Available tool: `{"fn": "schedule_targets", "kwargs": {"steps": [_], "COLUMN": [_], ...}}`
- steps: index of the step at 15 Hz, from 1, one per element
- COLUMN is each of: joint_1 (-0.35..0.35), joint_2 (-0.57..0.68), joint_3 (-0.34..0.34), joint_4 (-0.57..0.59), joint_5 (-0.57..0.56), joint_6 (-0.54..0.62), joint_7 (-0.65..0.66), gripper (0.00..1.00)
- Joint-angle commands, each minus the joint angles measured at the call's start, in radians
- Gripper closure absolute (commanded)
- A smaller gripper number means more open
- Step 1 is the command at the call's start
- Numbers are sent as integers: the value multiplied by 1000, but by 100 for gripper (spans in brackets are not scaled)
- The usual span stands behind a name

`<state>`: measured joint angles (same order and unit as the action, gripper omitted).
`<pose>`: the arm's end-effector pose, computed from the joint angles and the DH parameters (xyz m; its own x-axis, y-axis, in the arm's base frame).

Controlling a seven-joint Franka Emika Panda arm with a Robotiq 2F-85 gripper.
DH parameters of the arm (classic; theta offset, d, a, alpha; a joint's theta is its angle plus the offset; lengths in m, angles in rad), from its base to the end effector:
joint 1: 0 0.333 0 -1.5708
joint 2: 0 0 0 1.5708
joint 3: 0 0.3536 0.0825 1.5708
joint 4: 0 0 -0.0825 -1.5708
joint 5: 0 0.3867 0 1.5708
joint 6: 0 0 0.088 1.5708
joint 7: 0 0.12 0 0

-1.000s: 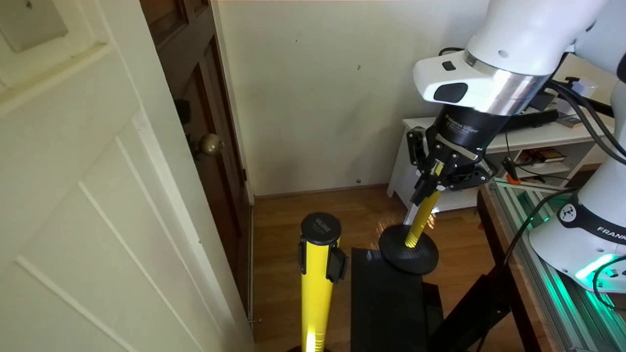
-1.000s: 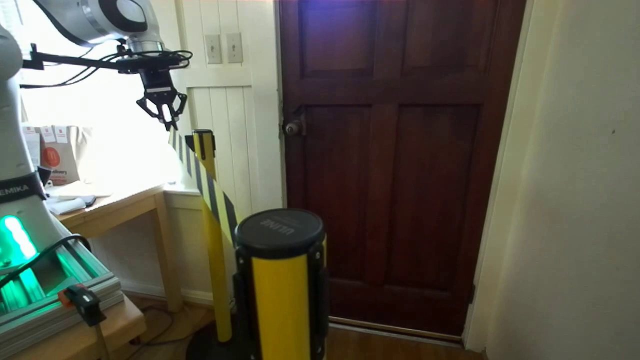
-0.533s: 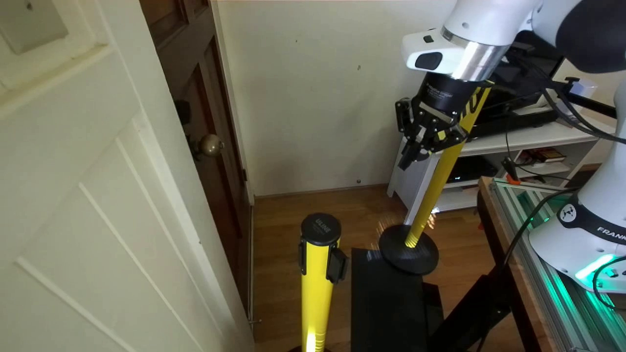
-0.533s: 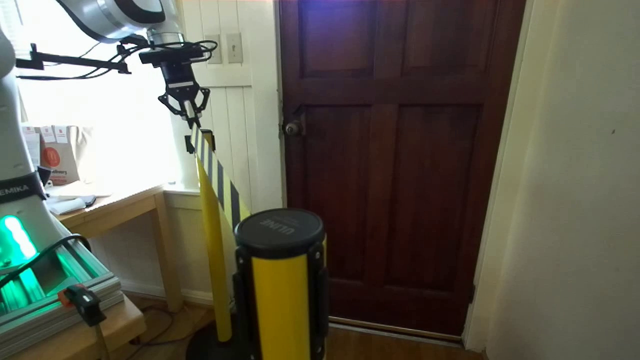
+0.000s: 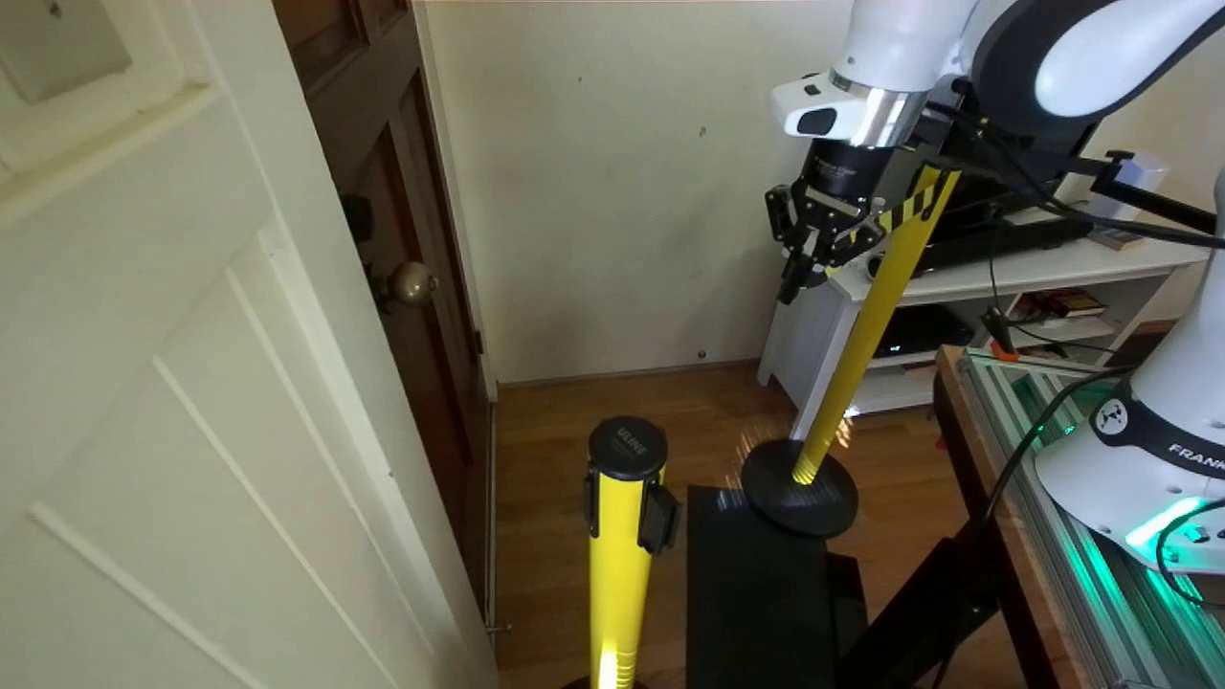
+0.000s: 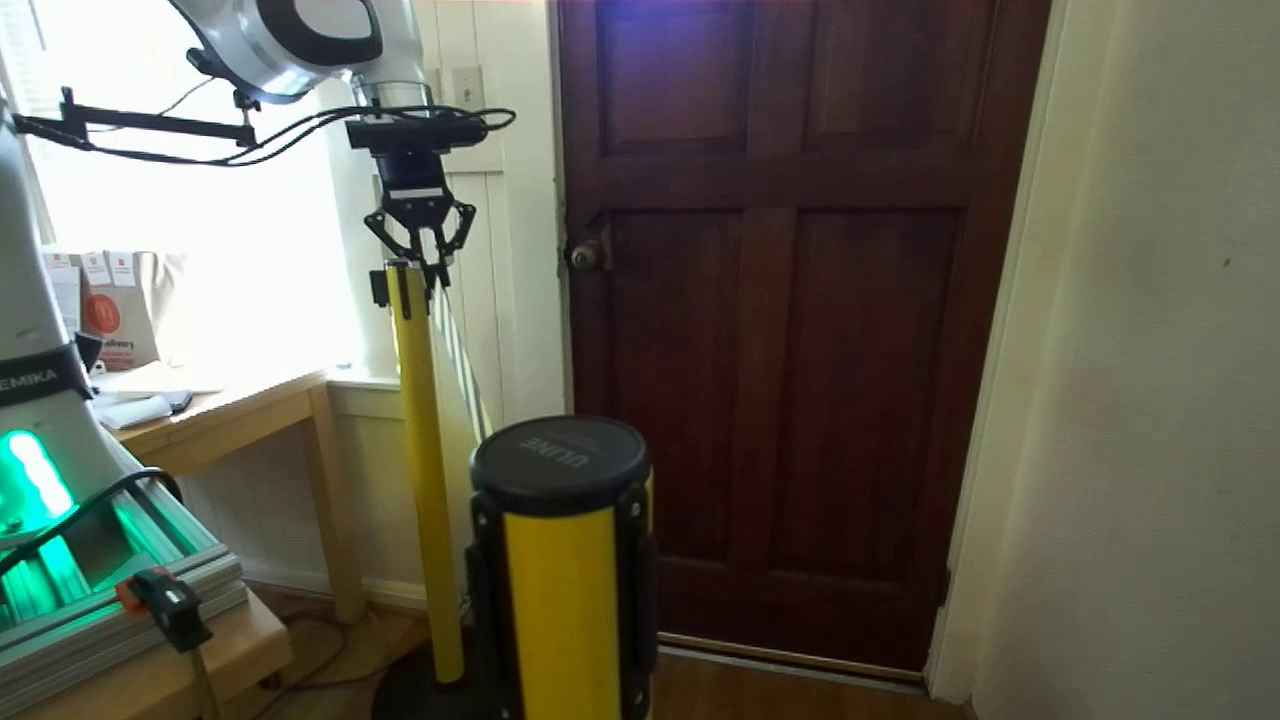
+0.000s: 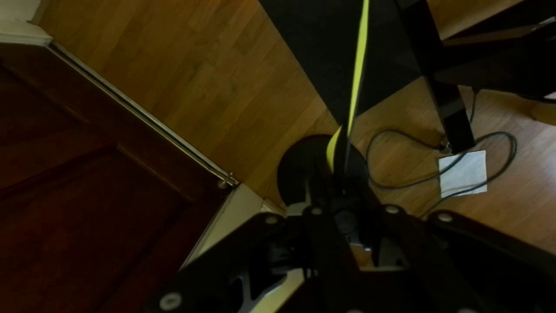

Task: Move the striped tape to the right

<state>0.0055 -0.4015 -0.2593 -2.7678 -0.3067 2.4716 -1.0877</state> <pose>0.3570 -0.0894 0.3576 0.4737 0.8788 -0.0569 0.8760 -0.4636 0.1328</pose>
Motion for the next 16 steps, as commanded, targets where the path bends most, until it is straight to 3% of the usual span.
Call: {"fn": "schedule_targets", "kwargs": {"steps": [1,4,6,7,12,13,14,16], "joint_1": [-51,-87,-105,-146,-171,-171,-188,-239], "joint_2": [156,297,378,296,381,381,387,379], "joint_3": [-79,-154,-184,-121,-128,-128,-128,-137], "joint_4": [-1,-3,-4,-4,1,2,9,7], "joint_5": [17,106,240,152,205,205,160,174], "joint_6": [162,302,357,288,342,342,338,315], "joint_7": [-178,-338,-451,-365,-422,-422,-382,-408], "gripper": [95,95,95,81,81,95,95,95]}}
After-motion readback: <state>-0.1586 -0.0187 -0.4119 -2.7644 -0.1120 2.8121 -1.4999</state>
